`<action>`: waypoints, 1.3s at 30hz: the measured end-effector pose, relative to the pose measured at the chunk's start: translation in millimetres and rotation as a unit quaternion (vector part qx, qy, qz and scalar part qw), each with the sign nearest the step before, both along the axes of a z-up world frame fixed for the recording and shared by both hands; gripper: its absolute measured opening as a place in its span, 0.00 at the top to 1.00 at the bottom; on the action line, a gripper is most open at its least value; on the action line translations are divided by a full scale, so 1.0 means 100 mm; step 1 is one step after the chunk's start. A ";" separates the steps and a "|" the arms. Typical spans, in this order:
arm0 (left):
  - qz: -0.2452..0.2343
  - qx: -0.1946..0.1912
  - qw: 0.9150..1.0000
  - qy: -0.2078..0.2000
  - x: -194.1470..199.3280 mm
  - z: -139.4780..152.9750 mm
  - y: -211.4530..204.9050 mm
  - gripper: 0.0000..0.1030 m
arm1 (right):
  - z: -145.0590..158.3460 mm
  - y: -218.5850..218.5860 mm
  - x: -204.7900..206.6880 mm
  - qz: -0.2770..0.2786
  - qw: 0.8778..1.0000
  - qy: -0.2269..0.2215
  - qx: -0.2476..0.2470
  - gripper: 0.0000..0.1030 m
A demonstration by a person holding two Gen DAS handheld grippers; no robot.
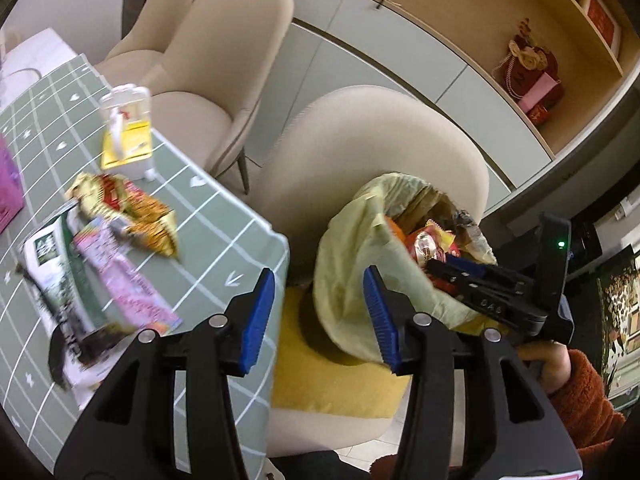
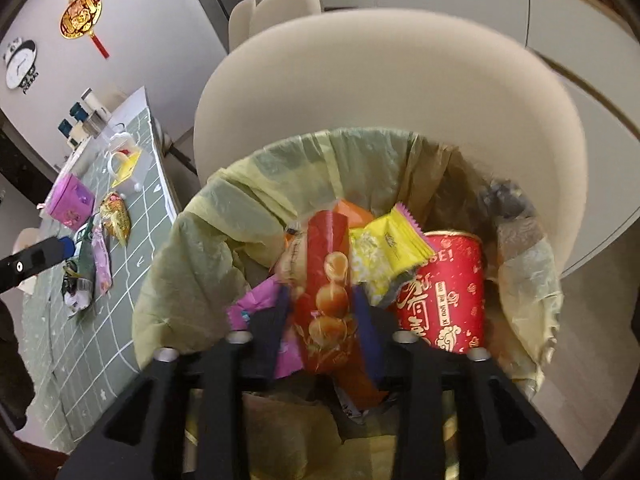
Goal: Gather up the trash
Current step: 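Carry both held bags over the bin and open both grippers, then move both tools back from the bin toward the table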
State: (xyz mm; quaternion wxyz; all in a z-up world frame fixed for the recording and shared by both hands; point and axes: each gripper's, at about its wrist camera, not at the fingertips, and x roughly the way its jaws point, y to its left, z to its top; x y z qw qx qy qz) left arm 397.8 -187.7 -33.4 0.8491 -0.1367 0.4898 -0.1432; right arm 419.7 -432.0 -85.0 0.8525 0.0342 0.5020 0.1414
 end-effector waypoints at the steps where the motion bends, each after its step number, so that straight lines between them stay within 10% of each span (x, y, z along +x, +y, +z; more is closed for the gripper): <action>1: 0.004 0.000 1.000 0.000 -0.03 0.00 0.05 0.57 | 0.04 0.03 -0.03 -0.002 1.000 -0.009 -0.006 0.52; 14: 0.092 0.031 0.995 -0.022 -0.59 0.10 1.05 0.56 | 0.68 0.30 -0.63 -0.017 0.992 -0.125 -0.016 0.43; 23: 0.144 0.045 0.988 -0.017 -0.94 -0.01 1.83 0.55 | 0.76 0.92 -0.87 0.035 0.992 -0.119 0.002 0.42; 39: 0.070 0.052 0.996 -0.014 -0.63 -0.27 1.65 0.54 | 0.59 1.64 -0.80 0.032 0.991 -0.124 -0.025 0.43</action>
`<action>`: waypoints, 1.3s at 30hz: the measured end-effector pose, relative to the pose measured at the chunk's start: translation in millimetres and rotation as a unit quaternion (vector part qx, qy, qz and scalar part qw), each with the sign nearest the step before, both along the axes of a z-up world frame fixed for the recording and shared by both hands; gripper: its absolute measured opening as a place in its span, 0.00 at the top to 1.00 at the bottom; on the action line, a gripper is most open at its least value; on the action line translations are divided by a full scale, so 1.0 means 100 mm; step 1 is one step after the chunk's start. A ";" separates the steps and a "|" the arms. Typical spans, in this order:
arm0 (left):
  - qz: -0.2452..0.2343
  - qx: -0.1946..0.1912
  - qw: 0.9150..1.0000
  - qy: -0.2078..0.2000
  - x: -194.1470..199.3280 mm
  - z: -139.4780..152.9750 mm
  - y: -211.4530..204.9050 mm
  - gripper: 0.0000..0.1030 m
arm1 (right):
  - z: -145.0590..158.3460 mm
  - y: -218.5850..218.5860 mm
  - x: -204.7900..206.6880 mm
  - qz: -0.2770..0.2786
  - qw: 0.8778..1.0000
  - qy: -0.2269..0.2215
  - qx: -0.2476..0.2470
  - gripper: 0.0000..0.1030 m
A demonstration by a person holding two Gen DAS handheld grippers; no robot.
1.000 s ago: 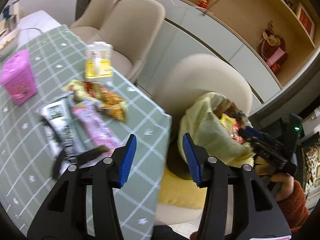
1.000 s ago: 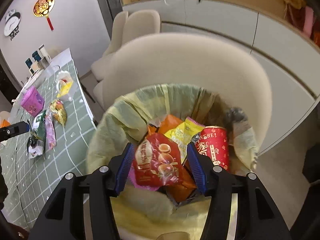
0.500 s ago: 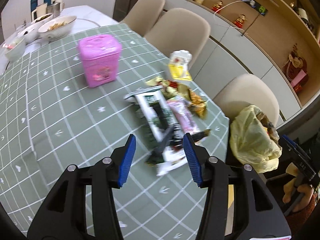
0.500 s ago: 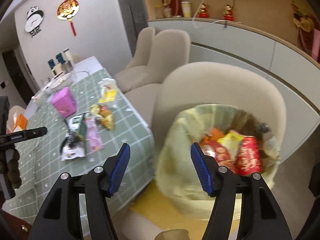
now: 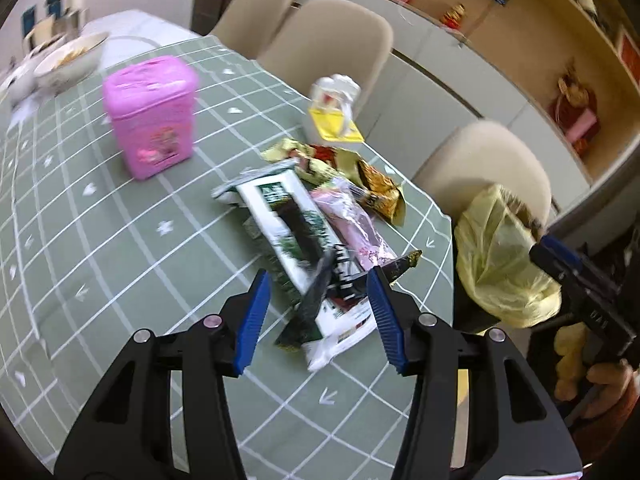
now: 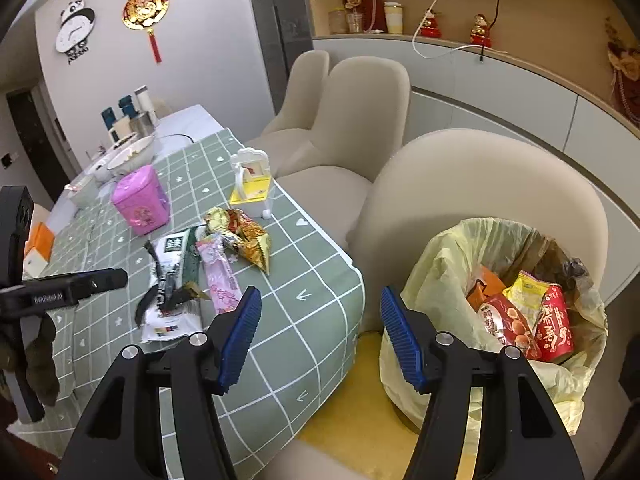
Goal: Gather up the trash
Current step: 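Move both tools back from the bin toward the table, then grasp the black wrapper with the left gripper while the right grasps the gold snack bag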
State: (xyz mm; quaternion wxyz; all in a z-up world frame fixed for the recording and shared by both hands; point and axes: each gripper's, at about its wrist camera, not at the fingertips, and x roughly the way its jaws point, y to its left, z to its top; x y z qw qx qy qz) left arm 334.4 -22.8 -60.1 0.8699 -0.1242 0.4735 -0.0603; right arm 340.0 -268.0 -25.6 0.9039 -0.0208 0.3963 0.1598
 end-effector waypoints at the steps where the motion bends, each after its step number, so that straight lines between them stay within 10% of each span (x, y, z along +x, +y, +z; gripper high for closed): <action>1: -0.005 0.008 1.000 0.000 0.04 -0.03 -0.06 0.54 | -0.02 -0.01 0.00 -0.006 1.000 0.001 -0.003 0.43; 10: -0.047 0.097 0.994 0.000 0.25 -0.26 -0.44 0.65 | -0.15 -0.18 -0.06 -0.060 0.998 0.003 -0.032 0.43; 14: -0.046 0.078 0.996 0.003 0.19 -0.22 -0.35 0.78 | -0.15 -0.16 -0.06 -0.061 0.998 0.006 -0.020 0.43; 30: 0.102 0.011 0.994 0.028 -0.26 -0.11 0.93 0.78 | -0.29 0.96 0.28 0.124 0.990 0.012 -0.059 0.43; 36: 0.111 -0.005 0.993 0.034 -0.29 -0.16 1.06 0.78 | -0.40 1.37 0.89 0.155 0.986 0.053 -0.039 0.50; 39: 0.111 -0.009 0.993 0.041 -0.27 -0.20 1.08 0.78 | -0.53 1.54 1.19 0.148 0.985 0.069 -0.047 0.69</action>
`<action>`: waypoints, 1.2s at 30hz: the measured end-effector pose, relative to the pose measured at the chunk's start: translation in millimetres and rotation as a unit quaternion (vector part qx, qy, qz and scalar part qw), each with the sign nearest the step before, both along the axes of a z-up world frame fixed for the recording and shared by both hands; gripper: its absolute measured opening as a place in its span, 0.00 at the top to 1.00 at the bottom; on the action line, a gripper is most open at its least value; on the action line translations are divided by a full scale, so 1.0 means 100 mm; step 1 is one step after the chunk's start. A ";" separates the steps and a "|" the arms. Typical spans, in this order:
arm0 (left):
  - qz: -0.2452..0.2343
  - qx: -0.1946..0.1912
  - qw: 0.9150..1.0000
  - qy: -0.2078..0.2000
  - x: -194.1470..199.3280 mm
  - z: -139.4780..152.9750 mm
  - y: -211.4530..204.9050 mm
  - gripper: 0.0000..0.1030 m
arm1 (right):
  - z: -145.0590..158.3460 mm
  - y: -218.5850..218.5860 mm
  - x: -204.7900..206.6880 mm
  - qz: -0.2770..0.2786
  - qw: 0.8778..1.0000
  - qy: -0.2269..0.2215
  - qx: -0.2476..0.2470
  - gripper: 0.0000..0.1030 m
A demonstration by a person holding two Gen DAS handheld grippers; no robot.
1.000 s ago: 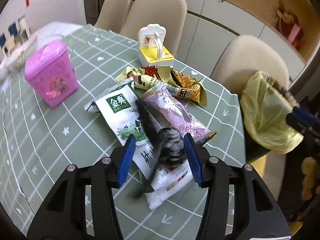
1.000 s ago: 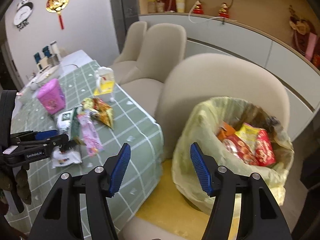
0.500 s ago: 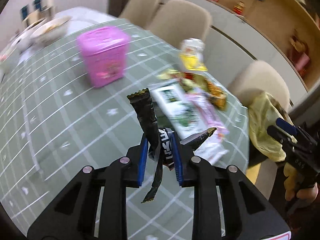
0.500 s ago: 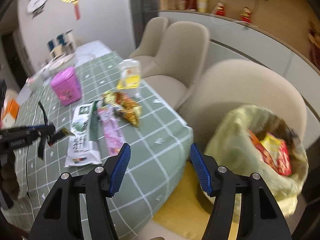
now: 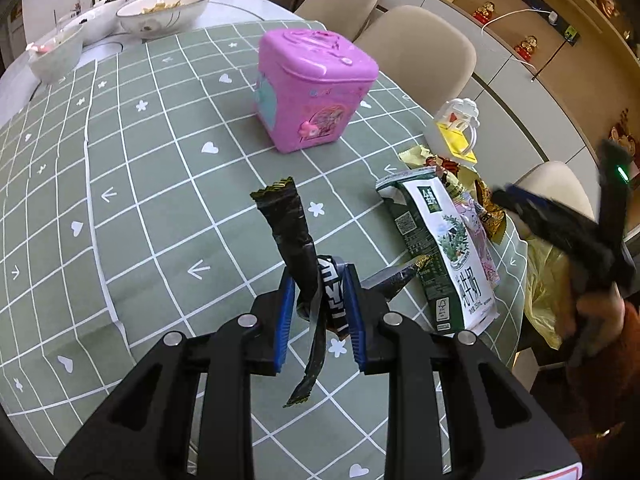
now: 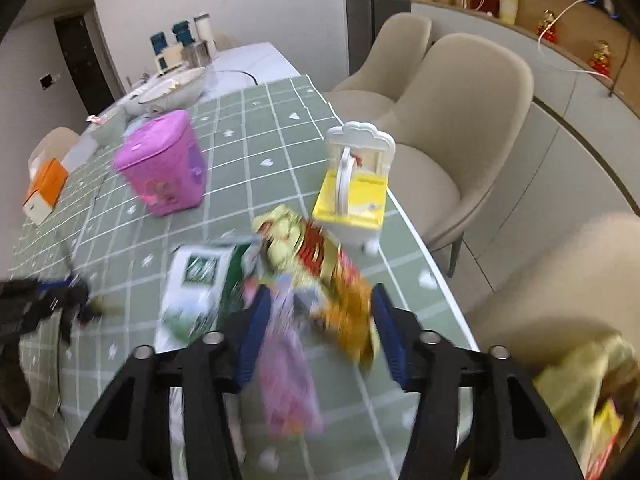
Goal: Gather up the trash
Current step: 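Grasp the black wrapper with the left gripper while the right grasps the gold snack bag, then carry the black wrapper and gold snack bag over the bin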
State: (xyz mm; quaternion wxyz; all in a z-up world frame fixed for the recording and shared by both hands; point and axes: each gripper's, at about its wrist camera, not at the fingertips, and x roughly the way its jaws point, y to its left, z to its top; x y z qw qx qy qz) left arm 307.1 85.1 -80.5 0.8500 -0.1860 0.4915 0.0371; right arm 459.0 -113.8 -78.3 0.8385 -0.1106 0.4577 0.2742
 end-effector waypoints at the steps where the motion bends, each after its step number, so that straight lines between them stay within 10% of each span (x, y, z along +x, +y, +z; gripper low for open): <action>1: 0.000 -0.001 1.000 0.002 -0.01 -0.02 0.01 0.78 | -0.05 0.04 0.10 -0.009 1.000 0.007 -0.004 0.74; 16: 0.015 -0.027 0.999 0.016 0.03 -0.16 0.06 0.78 | -0.32 -0.23 -0.49 -0.032 0.991 0.108 0.072 0.74; 36: 0.007 -0.035 0.999 0.014 -0.07 -0.19 0.10 0.78 | -0.36 0.14 -0.29 0.007 0.997 0.070 0.013 0.74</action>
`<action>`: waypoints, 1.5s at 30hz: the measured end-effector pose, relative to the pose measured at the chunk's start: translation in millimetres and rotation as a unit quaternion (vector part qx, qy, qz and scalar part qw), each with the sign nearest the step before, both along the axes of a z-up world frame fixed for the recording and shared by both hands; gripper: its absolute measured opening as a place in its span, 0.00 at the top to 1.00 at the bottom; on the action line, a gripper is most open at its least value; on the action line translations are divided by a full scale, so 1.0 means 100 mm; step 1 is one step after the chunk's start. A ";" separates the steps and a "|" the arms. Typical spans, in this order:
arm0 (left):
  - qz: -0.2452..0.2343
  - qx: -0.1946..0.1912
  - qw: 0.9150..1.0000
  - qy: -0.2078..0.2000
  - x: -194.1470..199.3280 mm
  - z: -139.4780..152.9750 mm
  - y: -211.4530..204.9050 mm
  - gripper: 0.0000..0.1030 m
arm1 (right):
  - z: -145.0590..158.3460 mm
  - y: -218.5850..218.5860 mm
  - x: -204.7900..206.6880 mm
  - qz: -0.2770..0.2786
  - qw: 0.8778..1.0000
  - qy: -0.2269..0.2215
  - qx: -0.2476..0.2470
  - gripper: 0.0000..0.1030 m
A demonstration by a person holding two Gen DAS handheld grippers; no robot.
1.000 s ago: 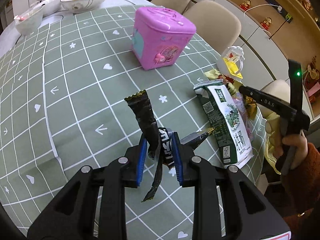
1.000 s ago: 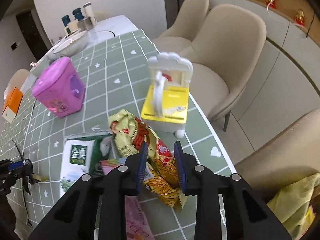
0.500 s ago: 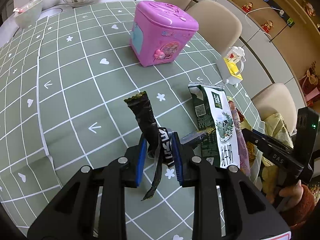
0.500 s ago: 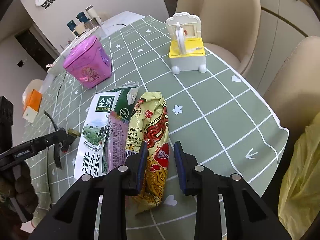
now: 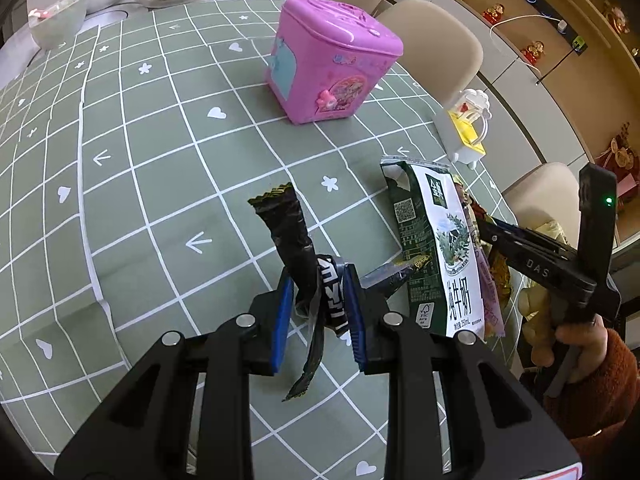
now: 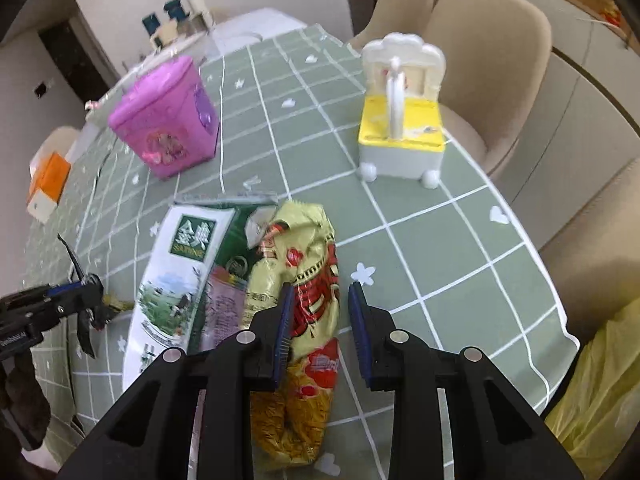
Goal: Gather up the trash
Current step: 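Carry the black wrapper and gold snack bag over the bin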
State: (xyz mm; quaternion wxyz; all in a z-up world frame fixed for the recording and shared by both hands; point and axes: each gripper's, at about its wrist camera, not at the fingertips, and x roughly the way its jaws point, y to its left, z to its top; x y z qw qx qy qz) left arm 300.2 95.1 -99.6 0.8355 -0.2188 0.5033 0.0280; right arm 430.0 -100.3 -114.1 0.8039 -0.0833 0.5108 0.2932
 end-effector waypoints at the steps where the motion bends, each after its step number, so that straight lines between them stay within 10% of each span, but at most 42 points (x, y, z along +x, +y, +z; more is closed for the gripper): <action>1: -0.001 0.001 1.000 0.000 0.01 0.00 0.00 0.78 | -0.01 0.00 -0.01 0.000 1.000 0.001 -0.002 0.74; 27: -0.094 0.038 0.989 -0.105 -0.17 0.81 -0.59 0.78 | 1.17 -0.87 -1.18 -0.090 0.987 -0.116 0.064 0.91; 36: -0.142 0.082 0.967 -0.195 -0.24 1.57 -1.12 0.78 | 1.74 -1.34 -1.53 -0.111 0.971 -0.195 0.080 0.91; 45: -0.207 0.047 0.948 -0.238 -0.05 1.91 -1.90 0.78 | 2.15 -2.00 -1.61 -0.148 0.954 -0.249 0.079 0.91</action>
